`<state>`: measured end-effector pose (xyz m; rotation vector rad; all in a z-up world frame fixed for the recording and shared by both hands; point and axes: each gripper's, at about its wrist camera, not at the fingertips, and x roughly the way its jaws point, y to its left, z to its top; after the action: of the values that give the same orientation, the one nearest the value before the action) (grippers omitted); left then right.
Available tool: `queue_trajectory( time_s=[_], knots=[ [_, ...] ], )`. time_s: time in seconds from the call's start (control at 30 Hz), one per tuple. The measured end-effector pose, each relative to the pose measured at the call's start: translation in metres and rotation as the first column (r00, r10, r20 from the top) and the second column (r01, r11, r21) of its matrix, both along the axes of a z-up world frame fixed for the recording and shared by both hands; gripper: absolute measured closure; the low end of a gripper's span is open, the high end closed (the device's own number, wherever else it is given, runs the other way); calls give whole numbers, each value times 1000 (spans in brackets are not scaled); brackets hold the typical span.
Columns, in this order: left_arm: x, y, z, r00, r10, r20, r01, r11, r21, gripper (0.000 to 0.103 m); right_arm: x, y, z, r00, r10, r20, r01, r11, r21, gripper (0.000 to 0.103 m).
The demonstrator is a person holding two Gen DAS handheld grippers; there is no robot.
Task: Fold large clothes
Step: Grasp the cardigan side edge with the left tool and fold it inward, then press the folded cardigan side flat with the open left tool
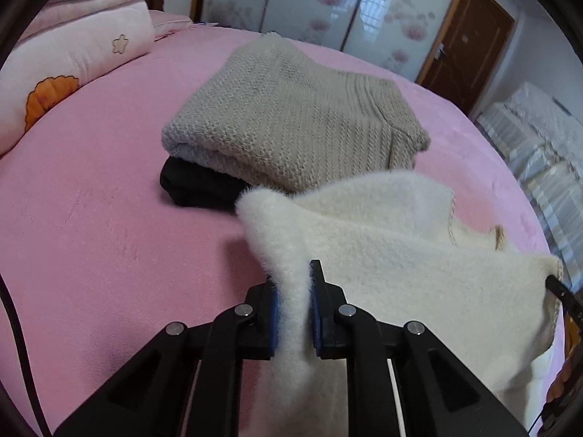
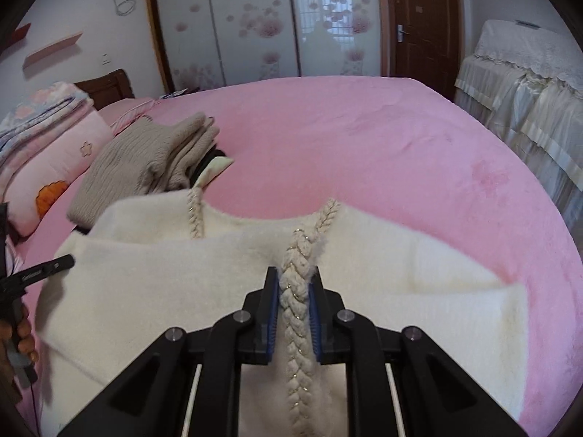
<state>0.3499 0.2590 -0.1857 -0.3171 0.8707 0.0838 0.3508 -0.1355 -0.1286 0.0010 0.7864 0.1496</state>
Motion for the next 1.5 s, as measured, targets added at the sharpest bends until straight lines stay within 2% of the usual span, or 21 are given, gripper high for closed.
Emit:
queue_trajectory(
  time_s=[0.17,0.23,0.33,0.4,0.43,0.5,0.6,0.7,0.77,0.87,0.97,1.07,1.13,1.17,1.2,1.23,1.3,1.37,1.4,1.43,1.5],
  knots=[
    [11,-11,-23,999,5,-45,-1,997,72,90,34,2,-59,984,-65,-164,53,996,-72,88],
    [16,-12,-29,998,-5,-59,11,995,102,87,34,2,-70,982,-87,-169,74,994,-85,86],
    [18,-13,-34,996,-26,-85,39,988,147,76,32,-3,-66,978,-106,-179,95,993,-65,76],
    [19,-5,-30,993,-19,-118,34,991,131,62,30,-7,-59,974,-122,-193,109,991,-72,68],
    [23,-3,-27,992,-12,-129,28,993,117,55,26,-10,-53,973,-131,-192,117,990,-81,68],
    [20,9,-9,991,18,-134,-7,997,81,54,14,-13,-36,977,-126,-171,117,991,-61,68],
    [9,16,25,996,15,-90,-13,1000,28,54,-9,-14,-6,991,-73,-111,78,996,39,68],
    [-6,-2,48,999,-22,-50,24,999,29,54,-27,1,9,996,-38,-78,44,995,86,68],
    [-17,-24,53,997,-71,-28,71,997,11,54,-32,16,11,997,8,-80,2,992,126,68],
    [-31,-56,45,995,-104,-11,104,994,19,54,-43,46,5,995,71,-72,-61,989,133,68],
    [-42,-90,22,994,-109,-19,110,993,53,54,-51,73,-12,989,123,-84,-114,988,105,68],
    [-46,-105,-7,993,-84,-84,92,991,93,54,-56,83,-33,982,144,-126,-132,986,98,68],
    [-47,-104,-24,991,-71,-114,82,991,103,54,-56,81,-47,981,133,-144,-129,991,39,68],
    [-50,-102,-28,991,-76,-105,88,991,105,54,-57,75,-55,980,124,-153,-124,992,13,72],
    [-52,-100,-29,992,-84,-93,94,990,108,54,-58,68,-58,982,117,-150,-118,993,3,82],
    [-53,-98,-29,992,-91,-87,101,988,116,54,-59,58,-60,984,99,-146,-102,995,-14,86],
    [-54,-91,-30,992,-94,-88,105,986,129,54,-60,32,-60,991,20,-133,-25,999,-42,87],
    [-56,-80,-32,992,-94,-85,104,988,115,54,-59,-1,-63,988,-43,-146,41,999,-18,88],
    [-56,-74,-33,992,-92,-86,101,989,105,54,-58,-10,-65,987,-40,-156,42,999,13,97],
    [-57,-71,-34,992,-96,-86,103,991,89,54,-58,-17,-66,985,-43,-168,49,998,31,100],
    [-61,-70,-34,991,-105,-79,111,991,75,54,-59,-20,-66,984,-41,-173,47,998,29,102]
  ],
)
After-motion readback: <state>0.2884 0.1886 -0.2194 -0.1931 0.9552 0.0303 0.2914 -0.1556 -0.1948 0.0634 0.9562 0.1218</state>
